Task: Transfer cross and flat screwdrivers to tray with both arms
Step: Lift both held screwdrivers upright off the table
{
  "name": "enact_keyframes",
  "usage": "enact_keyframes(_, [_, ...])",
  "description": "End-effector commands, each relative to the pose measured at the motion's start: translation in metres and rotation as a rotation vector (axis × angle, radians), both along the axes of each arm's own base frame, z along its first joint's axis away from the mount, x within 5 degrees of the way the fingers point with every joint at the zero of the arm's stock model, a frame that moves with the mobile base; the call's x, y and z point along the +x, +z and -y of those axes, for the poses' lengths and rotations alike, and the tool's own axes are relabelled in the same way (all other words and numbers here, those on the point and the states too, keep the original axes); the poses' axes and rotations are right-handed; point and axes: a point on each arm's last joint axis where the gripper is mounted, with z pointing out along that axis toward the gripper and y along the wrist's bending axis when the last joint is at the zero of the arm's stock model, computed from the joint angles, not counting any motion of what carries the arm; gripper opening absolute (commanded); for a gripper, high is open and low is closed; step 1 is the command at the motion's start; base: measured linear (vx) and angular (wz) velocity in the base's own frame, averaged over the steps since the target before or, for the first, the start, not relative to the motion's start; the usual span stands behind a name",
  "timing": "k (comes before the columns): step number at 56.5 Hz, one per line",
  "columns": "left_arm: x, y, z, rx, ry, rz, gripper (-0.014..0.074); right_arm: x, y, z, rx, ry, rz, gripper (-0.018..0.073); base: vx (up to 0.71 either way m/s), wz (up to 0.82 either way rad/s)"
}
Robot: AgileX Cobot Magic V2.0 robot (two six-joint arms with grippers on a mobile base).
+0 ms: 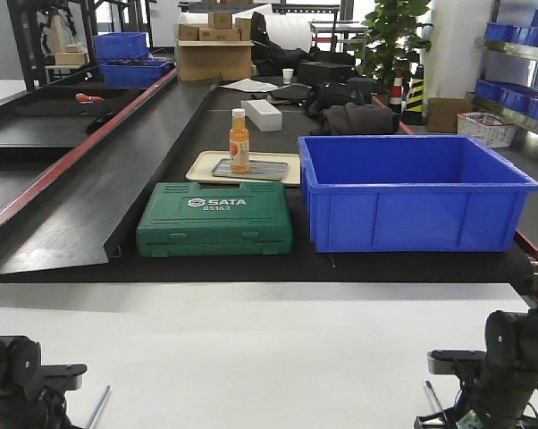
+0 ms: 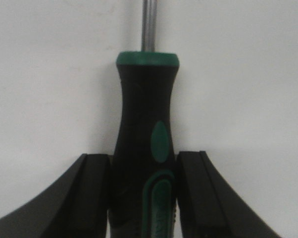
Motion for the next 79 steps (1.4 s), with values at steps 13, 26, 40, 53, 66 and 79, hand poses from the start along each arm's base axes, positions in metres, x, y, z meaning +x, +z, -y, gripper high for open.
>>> enact_keyframes(13, [-0.018, 0.144, -0.004, -0.040, -0.003, 0.468, -0.0006, -0.022, 0.147, -0.011, 0.117, 0.049, 0.422, -0.0008, 0.00, 0.00])
enact_keyframes(26, [-0.081, 0.233, -0.012, -0.077, 0.001, 0.823, -0.0006, -0.078, 0.245, -0.016, 0.145, 0.122, 0.754, -0.0008, 0.00, 0.00])
enact_keyframes(40, [-0.167, 0.271, -0.023, -0.098, -0.002, 1.136, -0.0006, -0.163, 0.272, -0.014, 0.115, 0.117, 1.044, -0.0008, 0.00, 0.00])
enact_keyframes(53, [-0.224, 0.272, -0.030, -0.088, -0.024, 1.307, -0.0006, -0.243, 0.262, -0.009, 0.074, 0.072, 1.286, -0.0008, 0.00, 0.00])
enact_keyframes(66, [-0.254, 0.259, -0.033, -0.120, -0.013, 1.363, -0.0006, -0.282, 0.251, -0.009, 0.077, 0.065, 1.369, -0.0008, 0.00, 0.00])
enact_keyframes(79, [-0.277, 0.262, -0.036, -0.117, -0.015, 1.465, -0.0006, -0.286, 0.251, -0.009, 0.077, 0.064, 1.379, -0.0008, 0.00, 0.00])
